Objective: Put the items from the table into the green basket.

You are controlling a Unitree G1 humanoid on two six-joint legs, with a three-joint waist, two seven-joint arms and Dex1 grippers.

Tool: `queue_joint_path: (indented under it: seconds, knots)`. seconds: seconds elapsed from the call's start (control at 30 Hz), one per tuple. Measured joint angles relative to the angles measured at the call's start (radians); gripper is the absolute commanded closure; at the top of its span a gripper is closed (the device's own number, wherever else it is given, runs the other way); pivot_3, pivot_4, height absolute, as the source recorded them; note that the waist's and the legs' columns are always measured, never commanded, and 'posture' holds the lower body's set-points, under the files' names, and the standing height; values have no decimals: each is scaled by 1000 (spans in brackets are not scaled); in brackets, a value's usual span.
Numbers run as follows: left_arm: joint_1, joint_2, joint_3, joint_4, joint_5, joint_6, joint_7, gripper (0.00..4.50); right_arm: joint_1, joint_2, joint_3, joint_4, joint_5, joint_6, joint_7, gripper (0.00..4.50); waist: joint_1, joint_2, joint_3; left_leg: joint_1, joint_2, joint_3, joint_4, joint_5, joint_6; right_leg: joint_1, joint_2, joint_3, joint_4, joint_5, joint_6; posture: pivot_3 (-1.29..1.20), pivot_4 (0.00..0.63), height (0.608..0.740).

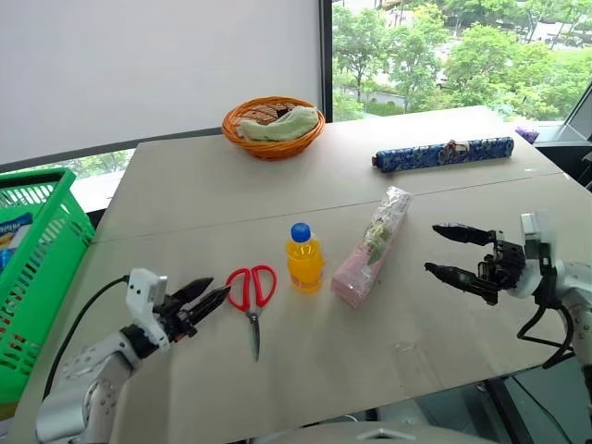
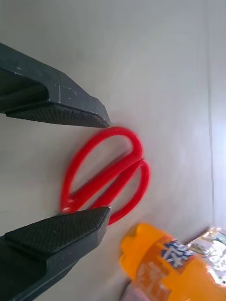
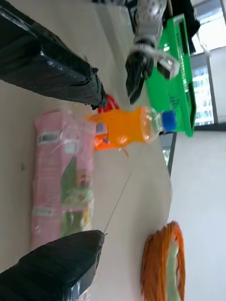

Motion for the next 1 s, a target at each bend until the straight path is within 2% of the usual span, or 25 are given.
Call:
queue_joint_path:
  seconds: [0.17,0.47,0.5,0.57,0.67,1.0]
  knots:
    - [-62,60,-64,23,74,97,88,1800,-26,-2,24,-62,5,24,-13,0,-3,-1,-1,0,0,0,0,0,0,0,0,0,0,0,0,-245,0,740]
    - [-102,65,-132,63,191,110,190,1800,-34,-39,64,-171,-56,5,-46,0,0,-2,-2,0,0,0,0,0,0,-1,0,0,1,0,-1,-257,0,740]
    - [-111,62,-132,70,197,110,198,2310,-35,-39,69,-179,-57,10,-54,0,-1,-2,-2,0,0,0,0,0,0,-1,0,0,1,0,-1,-257,0,740]
    - [-133,52,-136,83,201,112,208,2954,-36,-48,78,-195,-57,31,-66,0,-2,-2,-3,0,0,0,1,0,0,-1,0,0,1,1,-2,-266,0,740]
    - [-140,51,-148,83,200,111,202,4460,-31,-79,84,-206,-66,50,-78,0,-5,-3,-4,0,0,0,1,0,0,-1,0,0,1,1,-2,-266,0,740]
    - [-181,22,-138,141,207,111,221,4460,-24,-72,83,-206,-87,25,-99,0,-3,-4,-6,0,0,0,2,0,0,-1,0,0,1,1,-2,-269,0,740]
